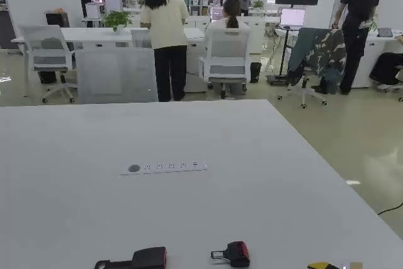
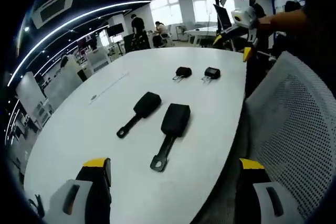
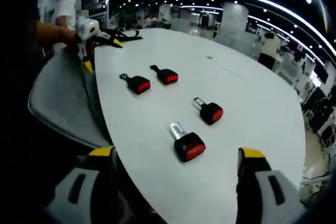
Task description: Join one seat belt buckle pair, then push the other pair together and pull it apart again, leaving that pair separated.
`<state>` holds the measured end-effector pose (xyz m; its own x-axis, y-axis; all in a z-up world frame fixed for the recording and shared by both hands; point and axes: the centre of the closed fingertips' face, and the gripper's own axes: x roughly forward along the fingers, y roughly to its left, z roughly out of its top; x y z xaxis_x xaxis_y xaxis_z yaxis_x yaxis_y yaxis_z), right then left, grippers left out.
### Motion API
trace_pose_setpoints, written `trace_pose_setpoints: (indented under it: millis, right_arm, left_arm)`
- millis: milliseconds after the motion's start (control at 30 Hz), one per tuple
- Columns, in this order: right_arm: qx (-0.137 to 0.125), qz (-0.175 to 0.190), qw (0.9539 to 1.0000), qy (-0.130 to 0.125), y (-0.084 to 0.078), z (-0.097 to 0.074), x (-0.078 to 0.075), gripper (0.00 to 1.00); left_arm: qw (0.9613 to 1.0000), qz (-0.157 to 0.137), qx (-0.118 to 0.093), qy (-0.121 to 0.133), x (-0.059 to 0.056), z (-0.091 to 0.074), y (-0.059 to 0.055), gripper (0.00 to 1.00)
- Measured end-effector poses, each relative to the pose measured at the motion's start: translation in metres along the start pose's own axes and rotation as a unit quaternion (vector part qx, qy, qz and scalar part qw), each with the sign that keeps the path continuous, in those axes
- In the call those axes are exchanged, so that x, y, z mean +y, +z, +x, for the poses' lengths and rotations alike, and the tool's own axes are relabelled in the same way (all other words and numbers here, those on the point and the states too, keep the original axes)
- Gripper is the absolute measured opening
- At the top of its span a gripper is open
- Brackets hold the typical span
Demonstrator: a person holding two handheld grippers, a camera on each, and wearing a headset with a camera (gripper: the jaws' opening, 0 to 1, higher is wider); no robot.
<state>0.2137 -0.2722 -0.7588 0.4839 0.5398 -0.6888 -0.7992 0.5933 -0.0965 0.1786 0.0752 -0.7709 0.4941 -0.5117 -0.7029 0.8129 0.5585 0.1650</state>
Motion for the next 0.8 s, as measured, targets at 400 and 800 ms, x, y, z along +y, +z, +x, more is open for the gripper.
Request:
trace_pose_setpoints:
  millis: [400, 800]
  right_arm:
    - [0.004, 0.000, 1.0000, -0.001, -0.003, -0.005, 0.003, 0.97]
    - [0.008, -0.006, 0.9999, 0.005, -0.004, -0.002, 0.002, 0.97]
  left_arm:
    - [1.0000, 0.000, -0.005, -0.002, -0.004, 0.004, 0.003, 1.00]
    - [1.0000, 0.002, -0.008, -0.001, 0.001, 0.007, 0.008, 1.00]
